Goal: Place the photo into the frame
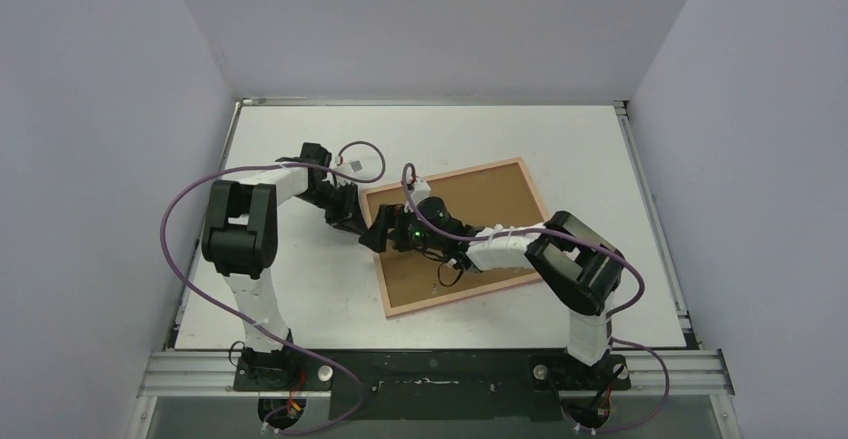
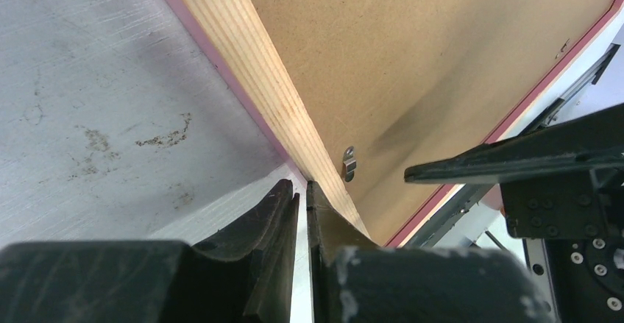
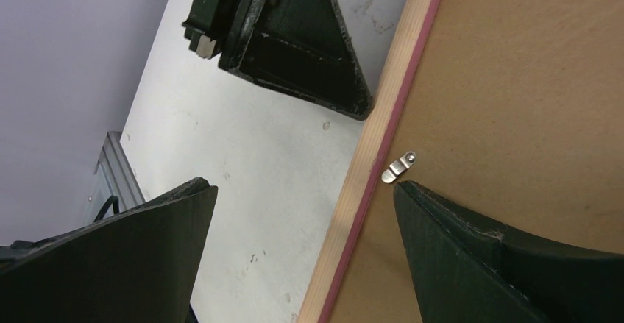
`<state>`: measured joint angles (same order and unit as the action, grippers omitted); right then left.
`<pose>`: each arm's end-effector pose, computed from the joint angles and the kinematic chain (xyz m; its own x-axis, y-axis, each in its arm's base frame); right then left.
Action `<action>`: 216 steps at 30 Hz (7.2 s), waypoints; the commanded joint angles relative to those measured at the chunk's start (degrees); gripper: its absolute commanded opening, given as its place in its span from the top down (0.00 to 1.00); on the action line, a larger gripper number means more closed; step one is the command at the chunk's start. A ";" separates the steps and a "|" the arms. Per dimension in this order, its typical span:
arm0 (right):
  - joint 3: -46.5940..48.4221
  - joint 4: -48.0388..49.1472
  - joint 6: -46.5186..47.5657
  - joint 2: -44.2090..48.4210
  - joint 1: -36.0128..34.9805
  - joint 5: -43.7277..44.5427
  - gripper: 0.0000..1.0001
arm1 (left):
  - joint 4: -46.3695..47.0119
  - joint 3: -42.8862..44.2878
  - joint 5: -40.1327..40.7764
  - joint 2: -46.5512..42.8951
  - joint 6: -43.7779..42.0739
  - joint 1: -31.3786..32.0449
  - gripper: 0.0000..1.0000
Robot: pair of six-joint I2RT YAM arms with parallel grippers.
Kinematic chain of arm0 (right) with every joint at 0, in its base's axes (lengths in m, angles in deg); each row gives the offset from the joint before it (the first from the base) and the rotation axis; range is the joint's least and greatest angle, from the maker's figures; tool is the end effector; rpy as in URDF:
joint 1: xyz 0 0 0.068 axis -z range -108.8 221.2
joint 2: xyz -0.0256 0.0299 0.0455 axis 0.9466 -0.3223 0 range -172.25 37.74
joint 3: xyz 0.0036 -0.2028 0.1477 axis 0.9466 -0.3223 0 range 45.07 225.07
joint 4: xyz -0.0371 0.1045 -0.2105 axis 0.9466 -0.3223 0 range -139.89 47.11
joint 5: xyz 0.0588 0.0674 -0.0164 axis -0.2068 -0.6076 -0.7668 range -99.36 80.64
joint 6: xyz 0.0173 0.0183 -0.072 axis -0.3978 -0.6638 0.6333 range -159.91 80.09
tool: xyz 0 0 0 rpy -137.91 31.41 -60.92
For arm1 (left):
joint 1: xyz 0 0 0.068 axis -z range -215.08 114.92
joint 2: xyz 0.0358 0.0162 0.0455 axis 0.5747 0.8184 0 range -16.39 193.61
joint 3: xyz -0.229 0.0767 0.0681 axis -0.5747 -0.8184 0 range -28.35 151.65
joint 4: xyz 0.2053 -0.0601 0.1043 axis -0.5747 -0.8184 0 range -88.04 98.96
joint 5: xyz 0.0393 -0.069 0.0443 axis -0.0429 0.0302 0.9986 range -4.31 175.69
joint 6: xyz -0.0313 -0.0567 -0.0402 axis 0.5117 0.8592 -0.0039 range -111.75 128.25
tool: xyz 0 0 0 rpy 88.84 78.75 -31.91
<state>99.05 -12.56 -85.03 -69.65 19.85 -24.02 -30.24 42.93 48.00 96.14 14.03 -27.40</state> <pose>0.2351 0.3201 0.1496 -0.8112 0.0831 -0.5788 -0.4622 0.5151 0.7218 0.3297 -0.0844 0.1132 -0.9931 0.0534 -0.1044 0.1068 0.7800 -0.6165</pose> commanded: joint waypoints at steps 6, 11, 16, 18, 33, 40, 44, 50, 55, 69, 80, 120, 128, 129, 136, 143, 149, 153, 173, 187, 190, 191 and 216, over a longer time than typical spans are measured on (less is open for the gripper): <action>1.22 1.35 0.12 -0.99 0.00 -1.10 0.04 | 1.34 1.10 0.28 0.36 -0.24 0.49 0.91; 0.63 3.65 -1.21 -2.82 -0.36 -1.69 0.04 | 1.49 0.97 0.36 0.74 -0.33 0.44 0.91; 1.66 3.86 -1.35 -4.05 -1.11 -1.69 0.05 | 1.66 1.15 0.25 1.00 -0.16 0.47 0.92; 2.02 3.91 -1.32 -4.49 -1.12 -1.69 0.05 | 1.71 1.11 0.27 1.06 -0.11 0.48 0.92; 3.27 4.32 -2.07 -6.20 -1.47 -2.27 0.06 | 2.05 0.95 0.08 1.45 -0.11 0.40 0.92; 1.64 4.02 -2.01 -5.21 -1.59 -1.34 0.06 | 2.02 0.91 0.16 1.52 -0.34 0.35 0.92; 2.46 4.45 -2.21 -6.63 -1.60 -1.35 0.06 | 2.14 0.88 -0.01 1.33 -0.24 0.40 0.92; 4.17 4.56 -2.09 -8.31 -1.61 -1.60 0.06 | 2.12 0.87 -0.01 1.40 -0.24 0.40 0.92; 4.63 4.79 -2.00 -8.86 -1.47 -1.60 0.06 | 2.29 0.77 -0.09 1.80 -0.23 0.44 0.92; 7.14 6.81 -3.49 -10.23 -1.78 -0.99 0.06 | 2.44 1.24 -0.54 2.71 -0.33 0.75 0.92; 8.13 5.53 -1.80 -6.80 -0.71 -2.02 0.04 | 0.43 9.07 -1.41 4.24 0.90 -1.32 0.92; -2.83 5.66 4.53 3.84 9.00 -3.78 0.70 | -2.27 10.10 7.90 6.78 0.73 1.87 0.94; 7.56 8.40 0.21 -9.67 7.16 -2.50 0.75 | -2.51 9.53 5.63 7.37 -0.28 1.72 0.94; 7.81 9.38 -0.57 -10.36 7.15 -2.77 0.75 | -2.54 9.39 5.61 7.37 -0.39 1.70 0.94; 9.41 10.75 -2.59 -12.84 6.46 -2.58 0.86 | -1.96 8.60 5.09 7.43 -0.52 1.55 0.94; 9.60 11.67 -6.64 -14.64 6.53 -0.55 0.95 | -1.14 7.65 4.81 7.09 -0.51 1.46 0.94; 10.32 11.00 -7.82 -15.58 6.30 -0.05 0.95 | -0.80 7.66 4.37 7.18 -0.47 1.32 0.94; 10.49 11.19 -8.19 -16.06 6.31 -0.03 0.95 | -0.71 7.60 4.27 7.26 -0.51 1.37 0.94; 11.36 8.48 -11.83 -18.48 5.74 1.16 0.95 | 0.08 6.95 3.50 7.59 -0.66 1.33 0.95; 9.94 1.04 -11.42 -19.33 4.19 6.00 0.95 | 0.26 7.03 2.98 7.62 -0.51 1.37 0.95; 9.09 0.23 -11.11 -19.26 3.82 6.91 0.95 | 0.35 7.17 2.90 7.79 -0.51 1.32 0.95; 8.83 0.18 -11.01 -19.32 3.75 6.97 0.95 | 0.34 7.25 2.88 7.84 -0.51 1.36 0.95; 8.96 -11.50 3.19 -1.52 7.26 2.62 0.94 | 0.49 7.38 3.06 7.93 -0.42 1.25 0.96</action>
<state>108.77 -25.22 -82.72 -74.89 26.23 -18.09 -34.37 50.98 47.65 101.78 15.14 -26.61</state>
